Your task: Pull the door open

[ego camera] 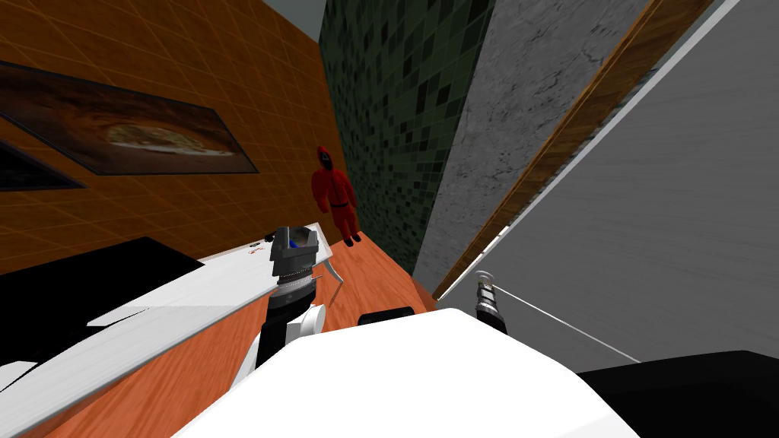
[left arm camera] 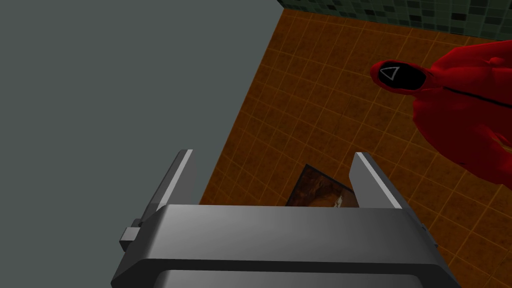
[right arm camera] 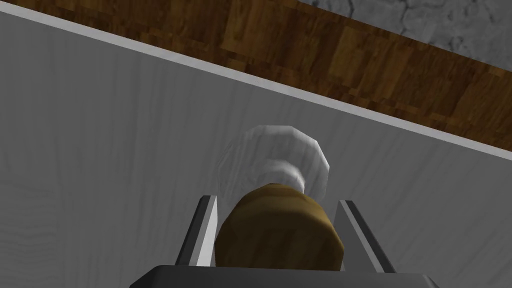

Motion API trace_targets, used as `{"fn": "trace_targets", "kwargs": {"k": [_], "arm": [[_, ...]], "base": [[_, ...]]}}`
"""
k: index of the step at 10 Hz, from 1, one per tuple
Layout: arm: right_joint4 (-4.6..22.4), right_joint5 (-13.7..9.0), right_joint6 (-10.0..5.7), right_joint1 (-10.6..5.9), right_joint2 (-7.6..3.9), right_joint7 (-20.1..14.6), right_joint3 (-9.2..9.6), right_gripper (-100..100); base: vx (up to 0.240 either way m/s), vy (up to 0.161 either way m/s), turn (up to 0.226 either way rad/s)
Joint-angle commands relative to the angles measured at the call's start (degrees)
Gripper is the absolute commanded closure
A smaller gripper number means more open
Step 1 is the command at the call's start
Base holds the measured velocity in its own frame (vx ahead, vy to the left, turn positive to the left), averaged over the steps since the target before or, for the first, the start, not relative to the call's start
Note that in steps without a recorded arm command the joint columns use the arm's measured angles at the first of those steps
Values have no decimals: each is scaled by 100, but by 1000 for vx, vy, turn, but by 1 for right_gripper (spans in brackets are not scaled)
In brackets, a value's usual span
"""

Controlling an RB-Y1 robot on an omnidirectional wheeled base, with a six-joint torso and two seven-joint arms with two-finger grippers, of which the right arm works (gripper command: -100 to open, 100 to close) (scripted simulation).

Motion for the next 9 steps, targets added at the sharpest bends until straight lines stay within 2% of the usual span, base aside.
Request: {"fn": "trace_targets", "kwargs": {"k": [1, 4, 8, 9], "arm": [[-26, -11, 42, 18, 26, -286, 3, 100], [-48, -8, 61, -6, 40, -575, 19, 100], [-112, 1, 118, -78, 82, -1239, 68, 100], [-112, 1, 118, -78, 82, -1294, 68, 100]], "base": [[-33, 1, -15], [-29, 2, -2], [-38, -1, -12], [-27, -4, -1]]}}
